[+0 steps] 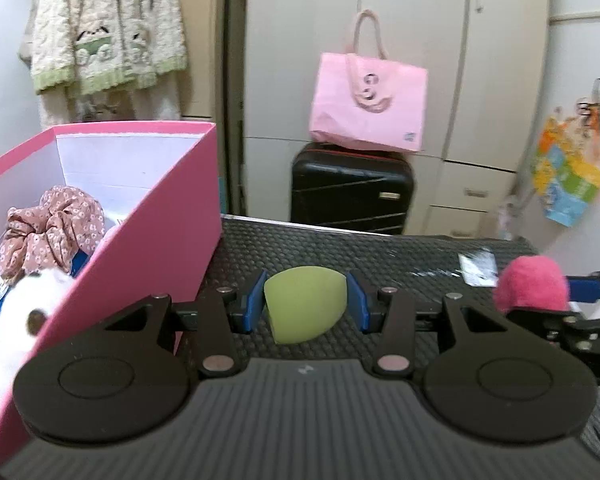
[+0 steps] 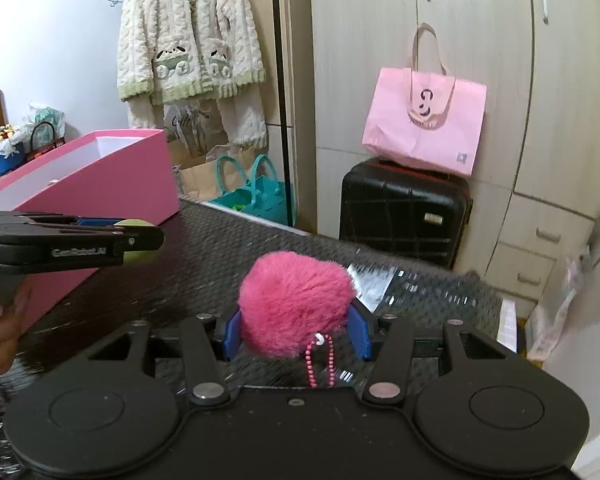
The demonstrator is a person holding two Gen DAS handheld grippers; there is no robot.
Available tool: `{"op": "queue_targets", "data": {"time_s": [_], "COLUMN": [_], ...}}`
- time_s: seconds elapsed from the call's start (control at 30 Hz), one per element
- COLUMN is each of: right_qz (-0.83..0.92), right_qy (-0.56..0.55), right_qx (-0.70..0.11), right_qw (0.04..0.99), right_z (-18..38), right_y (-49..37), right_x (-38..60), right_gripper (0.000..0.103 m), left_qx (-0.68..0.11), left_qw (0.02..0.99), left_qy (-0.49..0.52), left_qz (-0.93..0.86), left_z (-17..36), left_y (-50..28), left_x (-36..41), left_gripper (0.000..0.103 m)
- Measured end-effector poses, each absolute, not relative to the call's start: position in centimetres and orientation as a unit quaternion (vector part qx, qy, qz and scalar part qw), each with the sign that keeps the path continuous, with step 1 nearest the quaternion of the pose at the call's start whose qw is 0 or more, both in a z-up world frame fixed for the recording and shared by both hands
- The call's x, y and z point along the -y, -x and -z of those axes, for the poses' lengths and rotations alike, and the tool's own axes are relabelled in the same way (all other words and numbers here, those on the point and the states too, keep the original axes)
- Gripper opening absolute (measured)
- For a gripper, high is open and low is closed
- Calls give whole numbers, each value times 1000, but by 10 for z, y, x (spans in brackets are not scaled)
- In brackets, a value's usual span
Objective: Organize soft objects
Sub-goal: 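Lift the green sponge and pink pompom and carry both over the pink box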
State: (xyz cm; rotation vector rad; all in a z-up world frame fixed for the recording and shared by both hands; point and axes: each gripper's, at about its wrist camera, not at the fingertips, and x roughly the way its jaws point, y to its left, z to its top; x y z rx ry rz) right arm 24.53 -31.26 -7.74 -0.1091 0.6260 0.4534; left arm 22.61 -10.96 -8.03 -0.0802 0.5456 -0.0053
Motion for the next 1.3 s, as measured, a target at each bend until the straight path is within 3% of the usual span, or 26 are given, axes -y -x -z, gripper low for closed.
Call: {"op": "queue_targets", "data": {"time_s": [0.27,0.63,1.03,1.3], "right_qz": [-224,-269,-326,-340], "right_qy": [18,54,39,36], "right_qx": [-312,-336,-326,-285], "right_qw": [923,901,886,895], "right_z": [73,62,29,-5], "right_y": [-194,-127,-63,-66], "right_x": [299,259,206,170], "right_gripper": [57,57,57,57], "left_qx": [-250,-244,-268,-232], "left_qw": [964,962,948,956], "left_qy": [31,-21,6,36], "left_qz": [79,122,173,178], "left_z": [59,42,26,-13], "left_y": [-176,-110,-45,-43], "left_x": [95,72,17,-39], "left_gripper": [42,42,43,44]}}
